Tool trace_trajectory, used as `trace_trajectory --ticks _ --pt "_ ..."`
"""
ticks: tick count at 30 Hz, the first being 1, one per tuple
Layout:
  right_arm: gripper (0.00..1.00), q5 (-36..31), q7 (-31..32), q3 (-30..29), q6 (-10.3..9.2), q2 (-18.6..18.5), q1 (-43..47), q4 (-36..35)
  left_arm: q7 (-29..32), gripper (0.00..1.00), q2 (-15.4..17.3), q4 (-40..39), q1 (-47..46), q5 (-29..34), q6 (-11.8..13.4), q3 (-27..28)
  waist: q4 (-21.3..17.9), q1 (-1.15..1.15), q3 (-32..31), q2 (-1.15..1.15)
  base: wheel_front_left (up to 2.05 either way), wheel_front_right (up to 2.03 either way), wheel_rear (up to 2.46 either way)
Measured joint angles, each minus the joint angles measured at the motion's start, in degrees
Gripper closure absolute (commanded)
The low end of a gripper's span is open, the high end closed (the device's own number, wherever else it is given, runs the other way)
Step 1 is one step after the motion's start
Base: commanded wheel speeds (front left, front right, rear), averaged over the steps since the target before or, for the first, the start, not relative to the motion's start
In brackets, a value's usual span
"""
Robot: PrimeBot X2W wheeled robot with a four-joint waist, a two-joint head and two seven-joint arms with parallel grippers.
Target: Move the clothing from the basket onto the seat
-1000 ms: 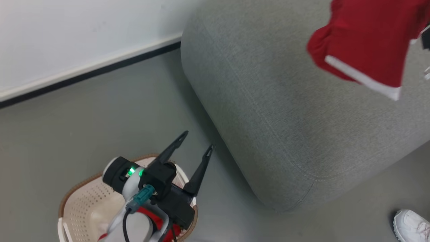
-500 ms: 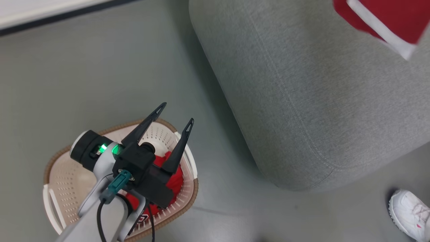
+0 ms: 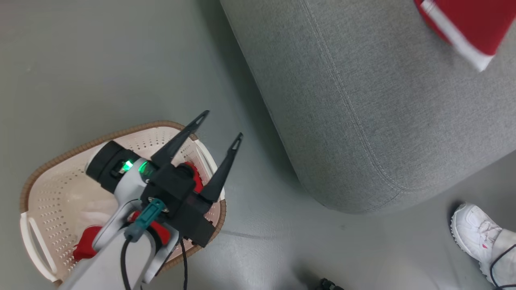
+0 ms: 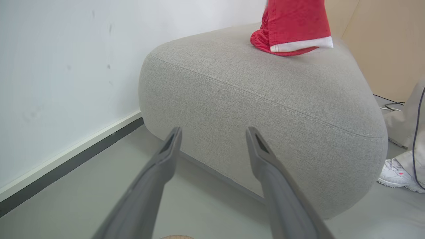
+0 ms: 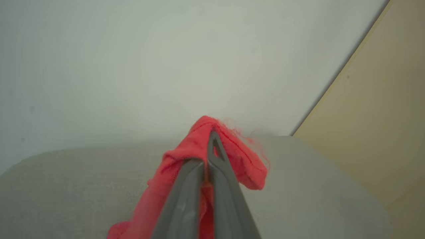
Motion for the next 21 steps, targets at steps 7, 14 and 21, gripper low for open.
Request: trace_trajectory --ticks 7,14,21 --pt "1.0 0.1 -0.5 1.5 0.14 5.4 1.7 3.8 0.7 0.0 -0.3 -0.3 -0.1 0.6 -0.5 -1.3 -0.6 0.0 1.5 0.0 0.0 0.0 0.0" --pt "0.82 0.1 -1.1 2.5 1.12 7.8 2.4 7.3 1.0 0.0 -0.5 -0.2 -0.2 0.6 -0.5 -1.7 -0.5 -0.01 1.8 0.0 0.0 0.0 0.0" --pt "0.0 -0.1 -1.1 3.8 2.76 10.5 4.8 10.5 1.0 0.0 -0.9 0.5 -0.9 0.6 -0.5 -1.7 0.2 -0.01 1.1 0.0 0.0 0.0 0.0"
